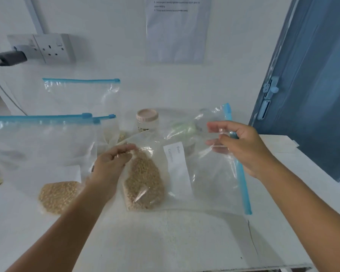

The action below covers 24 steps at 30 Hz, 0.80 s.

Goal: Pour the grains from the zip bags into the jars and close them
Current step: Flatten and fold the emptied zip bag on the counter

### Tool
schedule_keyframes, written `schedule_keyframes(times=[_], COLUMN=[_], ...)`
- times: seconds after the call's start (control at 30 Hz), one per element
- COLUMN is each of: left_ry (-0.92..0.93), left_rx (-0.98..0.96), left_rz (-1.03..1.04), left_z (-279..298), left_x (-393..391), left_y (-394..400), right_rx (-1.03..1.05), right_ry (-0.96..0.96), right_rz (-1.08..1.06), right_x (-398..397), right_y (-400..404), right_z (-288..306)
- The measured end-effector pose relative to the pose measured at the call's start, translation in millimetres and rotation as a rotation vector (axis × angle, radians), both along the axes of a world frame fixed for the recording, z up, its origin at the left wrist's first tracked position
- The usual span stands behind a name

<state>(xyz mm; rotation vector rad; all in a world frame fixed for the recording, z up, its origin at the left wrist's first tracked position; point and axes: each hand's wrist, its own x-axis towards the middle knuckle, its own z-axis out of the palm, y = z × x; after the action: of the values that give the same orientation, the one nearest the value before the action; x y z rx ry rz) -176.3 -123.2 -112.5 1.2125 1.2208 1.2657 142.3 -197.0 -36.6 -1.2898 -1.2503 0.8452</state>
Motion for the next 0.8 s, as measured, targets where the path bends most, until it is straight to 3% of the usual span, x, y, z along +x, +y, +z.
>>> schedule_keyframes(times=[0.23,0.5,0.7,0.8], left_ry=[-0.064,-0.058,-0.171,-0.143], left_rx=[0.009,0.154,0.007,0.026], left_rz=[-0.004,0.009,-0.101,-0.083], left_z=[2.3,3.3,8.1,9.0], left_x=[11.5,21.1,15.5,17.9], left_y=[-5.8,-10.1,-5.3,-2.4], right_rx=[0.011,0.048,0.038,0.029], right_ry=[0.081,0.148,0.180,0.226], right_rz=[-0.057,-0.175,-0.179,-0.166], right_x=[9.1,16.6,18.7,18.8], right_y=[-6.3,-11.2,-8.9,-7.2], right_z=[-22.8,-34.1,-43.1,-43.6])
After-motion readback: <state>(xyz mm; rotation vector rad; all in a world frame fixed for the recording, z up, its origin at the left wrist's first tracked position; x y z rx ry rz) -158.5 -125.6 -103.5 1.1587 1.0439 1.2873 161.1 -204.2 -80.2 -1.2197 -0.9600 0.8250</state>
